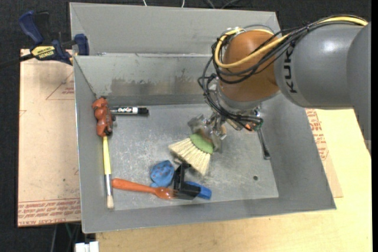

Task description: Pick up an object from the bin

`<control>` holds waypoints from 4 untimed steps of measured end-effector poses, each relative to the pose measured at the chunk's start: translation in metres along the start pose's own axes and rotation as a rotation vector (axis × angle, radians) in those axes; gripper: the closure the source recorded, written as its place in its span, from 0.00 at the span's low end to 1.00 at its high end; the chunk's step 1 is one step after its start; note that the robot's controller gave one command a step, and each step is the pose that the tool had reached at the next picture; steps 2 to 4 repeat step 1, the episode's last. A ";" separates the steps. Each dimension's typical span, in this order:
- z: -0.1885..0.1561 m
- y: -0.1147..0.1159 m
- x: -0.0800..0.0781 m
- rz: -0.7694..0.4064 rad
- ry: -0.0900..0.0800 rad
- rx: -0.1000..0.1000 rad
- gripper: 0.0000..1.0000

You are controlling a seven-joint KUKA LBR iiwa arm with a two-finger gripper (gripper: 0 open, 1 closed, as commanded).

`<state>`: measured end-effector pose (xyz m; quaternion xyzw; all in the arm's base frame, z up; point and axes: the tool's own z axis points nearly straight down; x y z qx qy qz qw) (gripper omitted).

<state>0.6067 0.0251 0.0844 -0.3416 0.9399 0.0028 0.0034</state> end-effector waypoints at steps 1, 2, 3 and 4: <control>-0.045 0.002 0.001 0.002 0.004 -0.004 1.00; -0.045 0.002 0.001 0.002 0.004 -0.004 1.00; -0.045 0.002 0.001 0.002 0.004 -0.004 1.00; -0.045 0.002 0.001 0.002 0.004 -0.004 1.00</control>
Offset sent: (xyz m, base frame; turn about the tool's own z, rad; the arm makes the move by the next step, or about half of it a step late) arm -0.0025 0.0002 0.0768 0.0011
